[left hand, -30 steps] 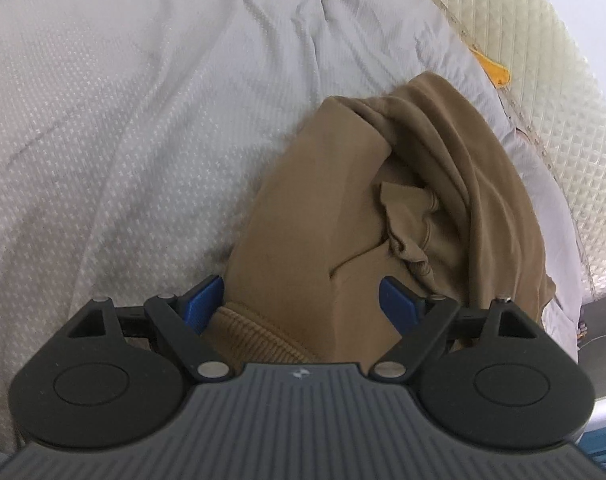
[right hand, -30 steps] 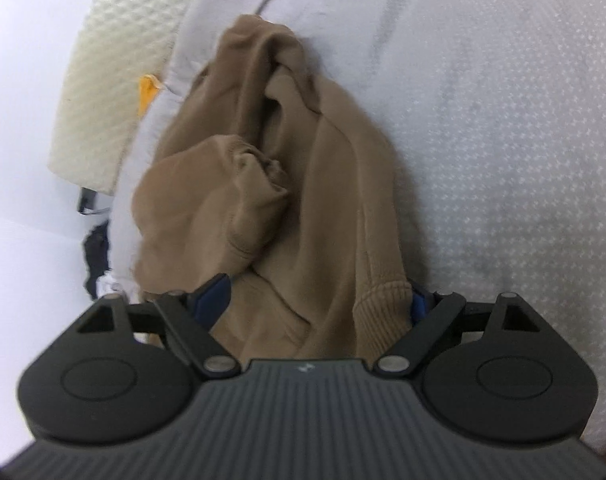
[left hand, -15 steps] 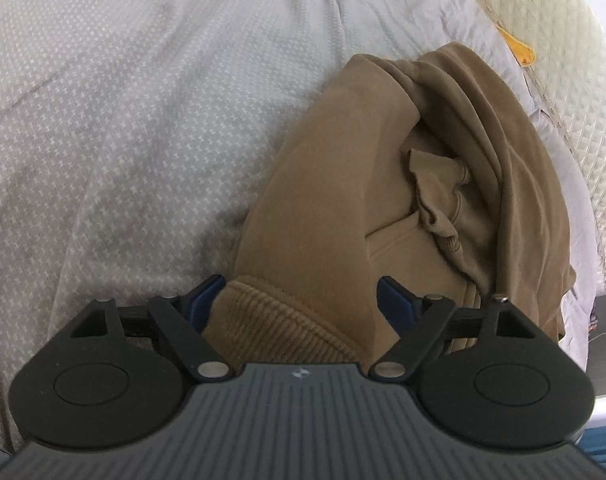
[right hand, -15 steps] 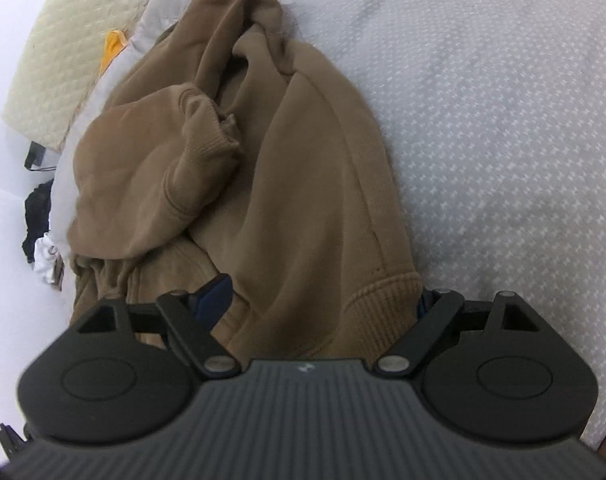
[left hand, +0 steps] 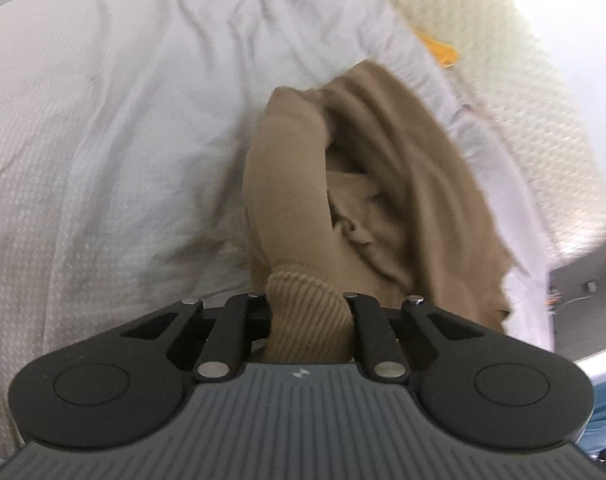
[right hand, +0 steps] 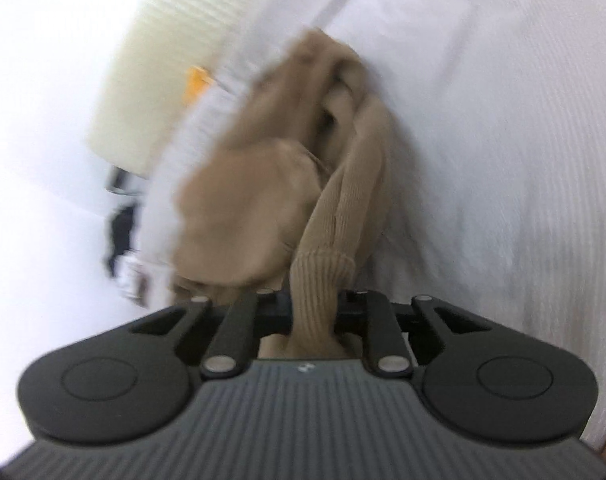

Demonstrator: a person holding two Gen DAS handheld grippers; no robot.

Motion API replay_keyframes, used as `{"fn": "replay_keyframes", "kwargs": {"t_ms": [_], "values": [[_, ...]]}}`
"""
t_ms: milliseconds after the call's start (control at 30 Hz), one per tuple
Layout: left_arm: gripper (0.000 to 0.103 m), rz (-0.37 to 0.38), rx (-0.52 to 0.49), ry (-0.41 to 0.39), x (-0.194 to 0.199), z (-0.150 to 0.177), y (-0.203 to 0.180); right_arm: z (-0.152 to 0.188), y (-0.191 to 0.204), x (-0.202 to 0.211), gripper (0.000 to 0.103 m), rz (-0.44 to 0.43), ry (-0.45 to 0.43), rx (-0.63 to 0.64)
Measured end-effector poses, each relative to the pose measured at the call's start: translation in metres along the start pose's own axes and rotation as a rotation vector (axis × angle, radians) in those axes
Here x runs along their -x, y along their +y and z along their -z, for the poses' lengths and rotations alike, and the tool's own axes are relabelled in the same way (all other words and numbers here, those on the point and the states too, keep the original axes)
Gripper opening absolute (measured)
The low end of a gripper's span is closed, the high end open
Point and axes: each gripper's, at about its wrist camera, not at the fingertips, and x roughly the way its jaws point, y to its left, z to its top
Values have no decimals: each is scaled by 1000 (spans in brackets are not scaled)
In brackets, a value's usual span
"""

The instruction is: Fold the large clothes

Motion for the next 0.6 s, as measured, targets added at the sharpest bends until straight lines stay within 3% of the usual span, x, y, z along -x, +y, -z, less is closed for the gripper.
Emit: {"fn": "replay_keyframes", "kwargs": {"t_ms": [167, 367, 600], "values": [[13, 78, -6, -5, 29, -10, -12, -19, 14, 37, 12, -102, -12, 61], [12, 136, -40, -19, 77, -4, -22, -22, 33, 71, 12, -147, -11, 132], [13, 186, -121, 60, 171, 18, -19, -4, 46, 145, 12, -187, -34, 137]]}}
